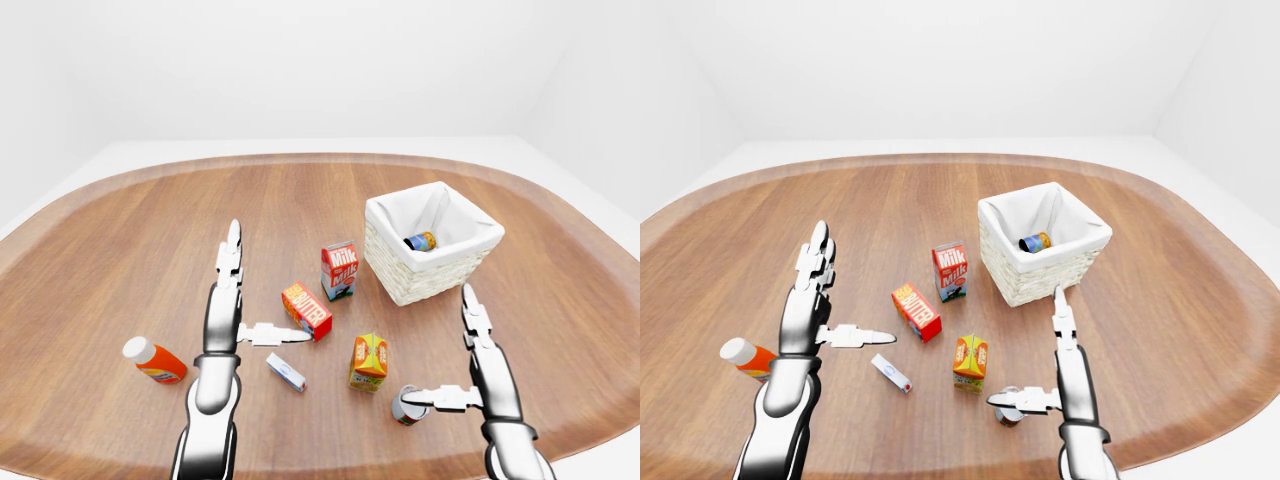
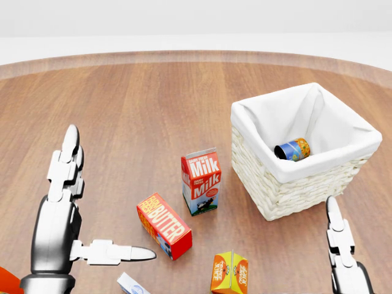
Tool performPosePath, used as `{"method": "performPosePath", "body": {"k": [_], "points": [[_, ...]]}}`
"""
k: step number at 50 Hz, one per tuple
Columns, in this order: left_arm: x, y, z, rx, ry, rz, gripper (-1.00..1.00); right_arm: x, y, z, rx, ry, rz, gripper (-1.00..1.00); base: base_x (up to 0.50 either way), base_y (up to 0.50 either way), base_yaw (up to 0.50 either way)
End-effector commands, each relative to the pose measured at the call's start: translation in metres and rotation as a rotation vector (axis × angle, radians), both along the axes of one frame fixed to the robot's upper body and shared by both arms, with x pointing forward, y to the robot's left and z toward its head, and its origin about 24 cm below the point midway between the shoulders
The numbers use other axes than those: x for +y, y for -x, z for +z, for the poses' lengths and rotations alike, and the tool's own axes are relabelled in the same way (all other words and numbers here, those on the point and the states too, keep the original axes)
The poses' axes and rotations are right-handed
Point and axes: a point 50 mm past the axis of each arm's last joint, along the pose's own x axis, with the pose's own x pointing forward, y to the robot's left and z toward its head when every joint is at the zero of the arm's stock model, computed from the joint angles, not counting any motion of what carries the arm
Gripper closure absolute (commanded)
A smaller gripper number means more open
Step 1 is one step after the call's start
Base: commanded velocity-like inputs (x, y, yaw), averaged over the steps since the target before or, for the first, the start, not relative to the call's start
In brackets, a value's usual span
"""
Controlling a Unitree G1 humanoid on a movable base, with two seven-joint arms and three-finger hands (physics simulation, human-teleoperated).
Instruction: Pick up the alphabet soup and the tomato sauce, and put them in the basket.
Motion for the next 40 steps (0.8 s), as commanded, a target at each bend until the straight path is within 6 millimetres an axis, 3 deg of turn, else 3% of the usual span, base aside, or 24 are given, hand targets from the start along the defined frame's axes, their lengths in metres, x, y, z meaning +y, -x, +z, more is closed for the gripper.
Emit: {"method": "performPosePath", "body": {"k": [1,40], "points": [[0.001,0.002,0.002,-0.010,-0.002,0.011,-1.00,0.001,0.008,-0.013,0.066,-0.002,-0.009,-1.00,0.00,0.00,0.00],[0.000,0.002,0.003,-0.012,-0.005,0.007,-1.00,-0.002,0.019,-0.046,0.218,0.023,-0.052,-1.00,0.00,0.00,0.00]]}}
